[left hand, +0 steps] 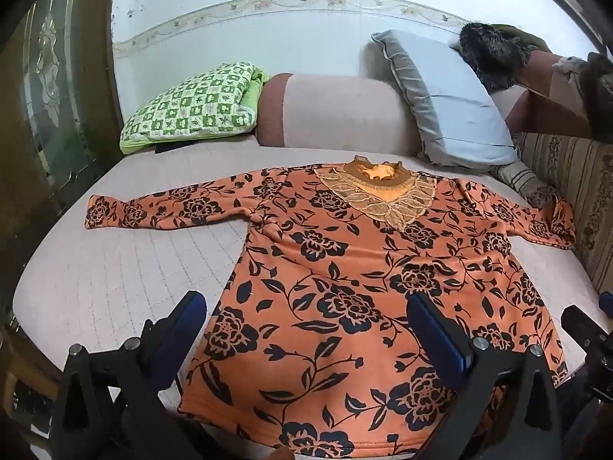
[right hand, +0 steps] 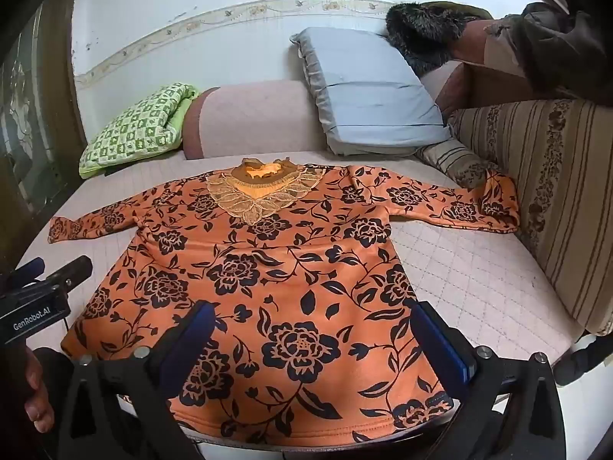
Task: Fold small clothes
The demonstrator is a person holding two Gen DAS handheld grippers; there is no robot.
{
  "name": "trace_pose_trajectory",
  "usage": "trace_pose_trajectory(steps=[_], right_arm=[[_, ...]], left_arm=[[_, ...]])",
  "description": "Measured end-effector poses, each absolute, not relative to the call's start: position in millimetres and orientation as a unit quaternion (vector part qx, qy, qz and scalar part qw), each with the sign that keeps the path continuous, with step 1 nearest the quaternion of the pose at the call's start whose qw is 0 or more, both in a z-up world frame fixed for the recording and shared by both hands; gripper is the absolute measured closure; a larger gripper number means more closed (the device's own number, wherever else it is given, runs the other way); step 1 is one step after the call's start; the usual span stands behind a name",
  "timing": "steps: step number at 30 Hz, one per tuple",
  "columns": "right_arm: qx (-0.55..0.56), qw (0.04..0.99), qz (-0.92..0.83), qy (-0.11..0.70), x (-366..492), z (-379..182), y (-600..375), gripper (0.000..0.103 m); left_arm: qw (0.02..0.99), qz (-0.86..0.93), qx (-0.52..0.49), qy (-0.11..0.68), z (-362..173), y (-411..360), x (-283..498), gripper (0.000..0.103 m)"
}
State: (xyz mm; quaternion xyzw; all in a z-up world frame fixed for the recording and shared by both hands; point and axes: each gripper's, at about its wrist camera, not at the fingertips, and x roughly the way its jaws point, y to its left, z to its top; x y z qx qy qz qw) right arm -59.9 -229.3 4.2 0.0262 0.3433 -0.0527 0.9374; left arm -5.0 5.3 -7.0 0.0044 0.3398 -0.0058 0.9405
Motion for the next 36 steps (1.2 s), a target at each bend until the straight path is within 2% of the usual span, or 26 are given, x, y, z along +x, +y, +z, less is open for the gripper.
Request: trace_pose_trajectory(steps=[36], right_arm=[[0.041,0.936,-0.058,0.345,-59.3,-3.7,-236.5,0.0]], left_arm=[[0.94,-0.005,0.0,0.342,-9.0,10.7,-5.3,0.0]])
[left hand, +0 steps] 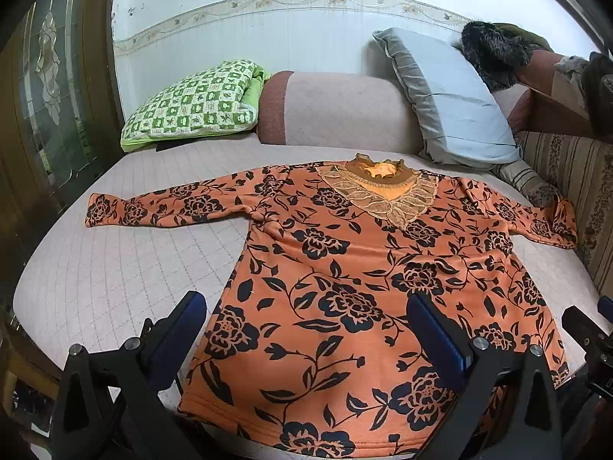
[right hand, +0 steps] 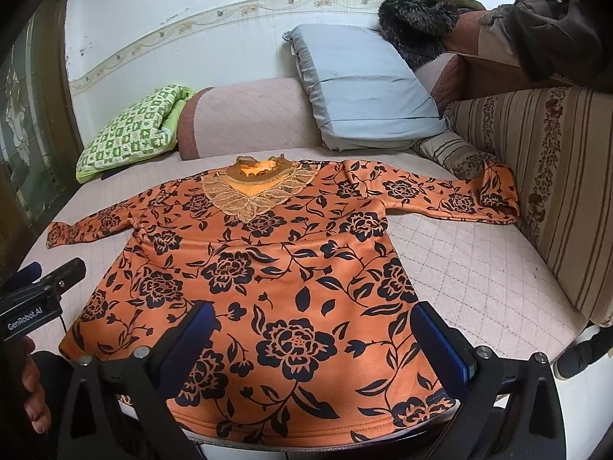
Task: Fold small clothes
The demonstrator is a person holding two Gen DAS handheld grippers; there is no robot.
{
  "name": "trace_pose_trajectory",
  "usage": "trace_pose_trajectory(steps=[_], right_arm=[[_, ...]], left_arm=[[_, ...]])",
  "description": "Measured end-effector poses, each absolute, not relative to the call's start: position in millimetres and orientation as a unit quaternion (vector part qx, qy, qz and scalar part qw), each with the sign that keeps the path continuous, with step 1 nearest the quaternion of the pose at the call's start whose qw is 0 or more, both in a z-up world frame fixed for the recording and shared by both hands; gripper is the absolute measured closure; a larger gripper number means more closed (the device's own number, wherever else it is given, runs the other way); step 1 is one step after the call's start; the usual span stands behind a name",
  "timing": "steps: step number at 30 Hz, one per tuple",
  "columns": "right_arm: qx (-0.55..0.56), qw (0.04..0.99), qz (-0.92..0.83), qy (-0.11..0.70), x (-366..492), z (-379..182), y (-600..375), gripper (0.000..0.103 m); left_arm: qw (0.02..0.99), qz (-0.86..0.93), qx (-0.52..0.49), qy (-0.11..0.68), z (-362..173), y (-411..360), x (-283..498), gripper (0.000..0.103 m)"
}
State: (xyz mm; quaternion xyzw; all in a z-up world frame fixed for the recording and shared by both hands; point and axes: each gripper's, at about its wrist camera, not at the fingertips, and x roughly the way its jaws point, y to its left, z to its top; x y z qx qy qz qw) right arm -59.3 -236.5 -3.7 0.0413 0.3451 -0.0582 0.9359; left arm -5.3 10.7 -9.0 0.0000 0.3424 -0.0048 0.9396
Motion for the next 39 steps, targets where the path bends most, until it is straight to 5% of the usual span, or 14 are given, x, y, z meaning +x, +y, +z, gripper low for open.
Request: trace_pose_trajectory(steps=[39], right_arm=[[0.067,0.931,-0.058,0.355,-56,-10,-251,0.0]], left_arm=[[0.934,0.01,0.006,0.358,-15,9,-1,0.0]])
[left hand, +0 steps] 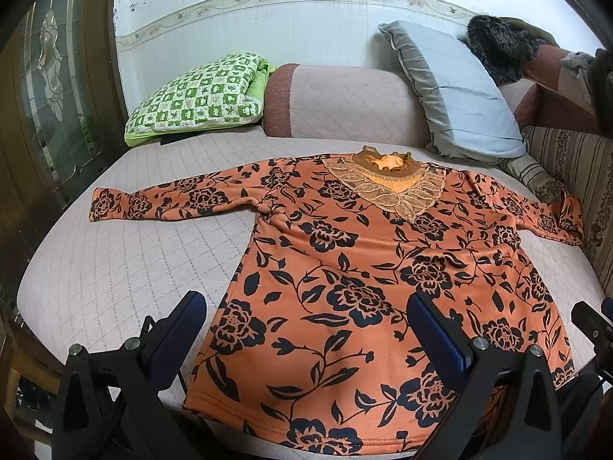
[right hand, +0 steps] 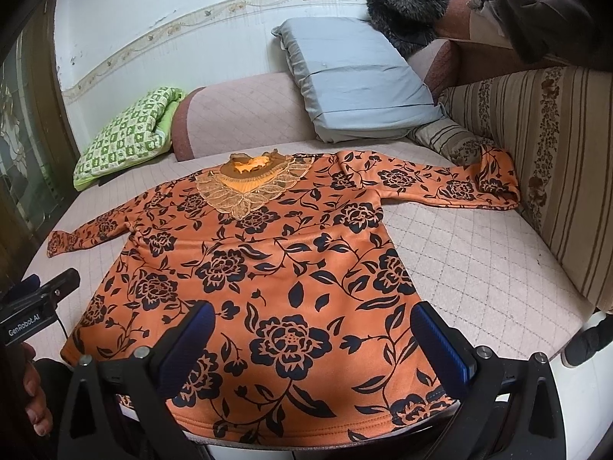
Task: Fold small clothes
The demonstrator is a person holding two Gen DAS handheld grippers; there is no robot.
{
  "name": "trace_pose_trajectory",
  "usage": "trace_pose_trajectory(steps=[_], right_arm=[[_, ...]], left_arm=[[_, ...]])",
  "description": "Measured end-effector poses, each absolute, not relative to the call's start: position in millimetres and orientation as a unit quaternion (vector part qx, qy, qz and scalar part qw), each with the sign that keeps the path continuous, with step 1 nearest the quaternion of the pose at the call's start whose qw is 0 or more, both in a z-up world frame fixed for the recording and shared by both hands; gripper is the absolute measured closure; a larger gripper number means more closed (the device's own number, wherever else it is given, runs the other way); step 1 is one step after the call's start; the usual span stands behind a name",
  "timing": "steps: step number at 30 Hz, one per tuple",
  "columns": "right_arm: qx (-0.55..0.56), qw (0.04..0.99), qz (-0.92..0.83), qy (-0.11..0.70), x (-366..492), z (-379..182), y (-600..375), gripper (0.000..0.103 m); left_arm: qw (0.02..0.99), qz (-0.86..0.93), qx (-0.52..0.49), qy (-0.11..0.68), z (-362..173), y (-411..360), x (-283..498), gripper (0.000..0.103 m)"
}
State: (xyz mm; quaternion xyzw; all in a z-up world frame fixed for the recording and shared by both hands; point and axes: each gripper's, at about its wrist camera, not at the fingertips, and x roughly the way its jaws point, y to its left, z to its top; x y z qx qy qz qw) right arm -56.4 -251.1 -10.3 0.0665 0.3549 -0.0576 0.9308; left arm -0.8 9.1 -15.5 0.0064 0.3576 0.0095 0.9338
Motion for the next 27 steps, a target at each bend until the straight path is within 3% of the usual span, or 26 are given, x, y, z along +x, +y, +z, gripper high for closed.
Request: trace_pose_trajectory(steps=[11,20,25,26,27], right_arm=[[0.112,0.919,-0.054,0.373,-54,-25,-278,0.0],[0.21,0.853,-0.116,0.464,-38,-88,-361,0.0],[0.252,0.823,-0.102,0.5,-41,-123,-374,0.001],[0.256,0.826,-0.101,0.492,-46,-125,-375,0.005],[0.242,0.827,-0.111,0.495,-48,-124,-374,0.022]], left_arm=[[0.92,0.044,-0.015,0.389,-31,37,0,0.0],[0.84,0.083,-0.115,0.524,-118,111,8,0.0],[0.835,0.063,-0.08,0.541,-129,96,8,0.002],[0.835,0.061,-0.078,0.541,-129,94,8,0.009],[0.838,0.06,-0.076,0.537,-128,93,6,0.013]])
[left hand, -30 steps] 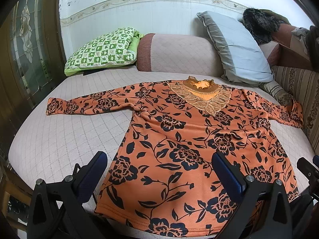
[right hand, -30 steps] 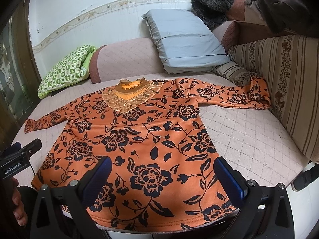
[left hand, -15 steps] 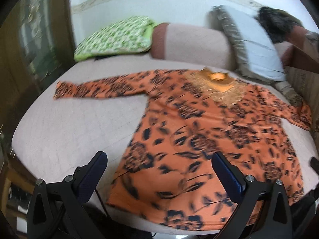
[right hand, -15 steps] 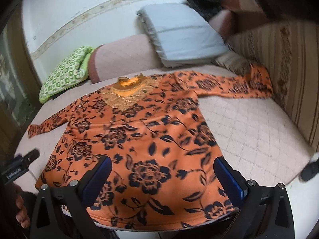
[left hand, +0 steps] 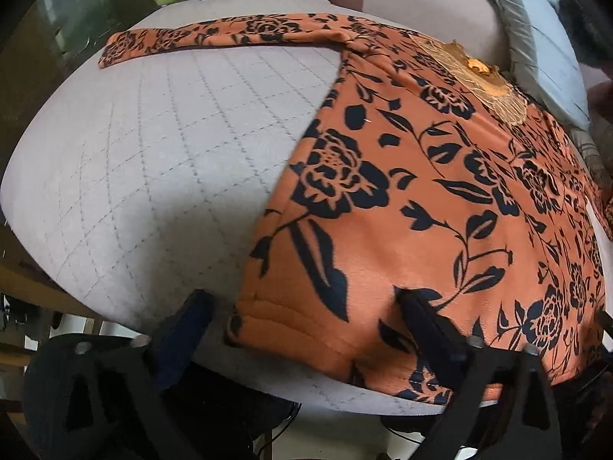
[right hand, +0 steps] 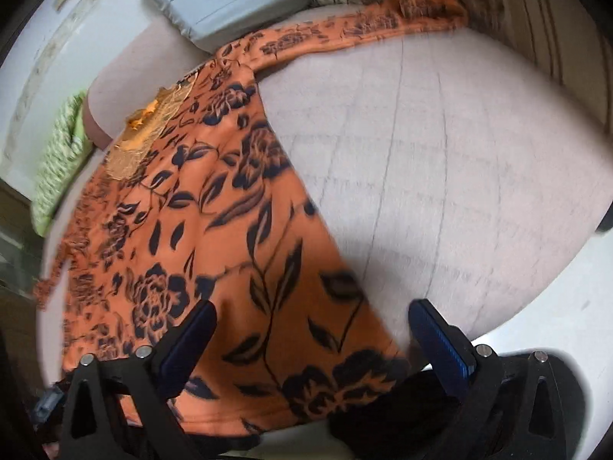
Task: Fold small clothes
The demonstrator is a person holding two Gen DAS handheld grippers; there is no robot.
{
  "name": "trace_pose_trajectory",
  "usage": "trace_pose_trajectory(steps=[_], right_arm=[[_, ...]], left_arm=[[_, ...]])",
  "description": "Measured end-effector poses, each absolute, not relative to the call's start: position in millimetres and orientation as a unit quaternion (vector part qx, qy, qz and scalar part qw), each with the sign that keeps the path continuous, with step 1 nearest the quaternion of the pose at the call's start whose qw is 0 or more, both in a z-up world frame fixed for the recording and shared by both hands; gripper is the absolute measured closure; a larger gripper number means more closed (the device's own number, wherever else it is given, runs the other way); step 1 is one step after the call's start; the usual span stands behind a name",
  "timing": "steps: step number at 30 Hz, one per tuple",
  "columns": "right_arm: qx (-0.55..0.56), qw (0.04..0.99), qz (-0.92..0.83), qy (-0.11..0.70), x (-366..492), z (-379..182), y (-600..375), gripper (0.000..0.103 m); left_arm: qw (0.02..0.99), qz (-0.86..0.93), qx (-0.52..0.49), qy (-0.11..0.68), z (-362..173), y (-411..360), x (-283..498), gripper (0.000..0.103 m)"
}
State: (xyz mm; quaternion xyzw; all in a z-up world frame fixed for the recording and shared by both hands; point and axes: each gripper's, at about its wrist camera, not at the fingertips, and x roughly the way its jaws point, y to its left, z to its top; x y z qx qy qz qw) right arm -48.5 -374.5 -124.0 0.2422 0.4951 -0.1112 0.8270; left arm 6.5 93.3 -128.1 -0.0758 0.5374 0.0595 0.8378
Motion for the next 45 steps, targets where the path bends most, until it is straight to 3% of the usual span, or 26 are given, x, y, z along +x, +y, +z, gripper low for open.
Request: trace_pose_trajectory(steps=[1,2,3,4,5,13,18,20,23,25,26,28,30,32,40,45], right_arm=[[0.235,0.825,-0.118,0.501,-51,-123,-375,0.031],[0.243,0.821,-0.114,0.504,-54,-122,-381,0.056],[0.261,0.816,-0.104,0.505,-55,-121,-387,0.088],[0.294,0.806,-0.079,0.508,-56,-123,-393,0.095],[0.316,0.797,-0.061,0.511,-57,-124,-399,0.095],[0.339,0.814,-0.034,0.469,-87,-76,-404,0.098],[0.349,0.775,-0.063,0.523,-88,-118,-406,0.093],[0.329,0.784,-0.072,0.521,-86,-114,-399,0.093],[0.296,0.805,-0.091,0.506,-87,-95,-399,0.077],[0.3,0.818,-0.099,0.481,-89,-82,-406,0.043],[0.311,0.825,-0.103,0.461,-90,-75,-412,0.02],[0.326,0.836,-0.106,0.429,-87,-63,-427,0.02],[0.324,0.842,-0.124,0.413,-73,-55,-443,0.02],[0.297,0.858,-0.149,0.392,-55,-46,-461,0.02],[-0.015,0.886,-0.274,0.373,83,-39,-490,0.022],[-0.041,0.868,-0.308,0.386,164,-64,-529,0.022]], left_arm=[[0.841,0.06,-0.074,0.532,-126,92,5,0.029],[0.845,0.059,-0.071,0.527,-123,90,4,0.055],[0.847,0.051,-0.067,0.524,-118,86,3,0.073],[0.847,0.032,-0.068,0.527,-114,81,4,0.095],[0.842,0.022,-0.073,0.535,-111,77,9,0.096],[0.868,0.012,-0.113,0.484,-57,82,-24,0.096],[0.816,0.052,-0.117,0.564,-113,95,-8,0.095],[0.816,0.059,-0.126,0.561,-110,97,-6,0.092],[0.839,0.059,-0.091,0.533,-83,87,-4,0.086],[0.86,0.064,-0.068,0.501,-62,80,0,0.068],[0.876,0.063,-0.062,0.475,-47,74,3,0.05],[0.9,0.05,-0.057,0.43,-29,63,8,0.035],[0.914,0.027,-0.046,0.402,-25,52,15,0.029],[0.916,-0.004,-0.026,0.4,-29,35,38,0.028],[0.91,-0.066,0.073,0.403,-81,-33,92,0.028],[0.901,-0.07,0.098,0.417,-117,-34,104,0.028]])
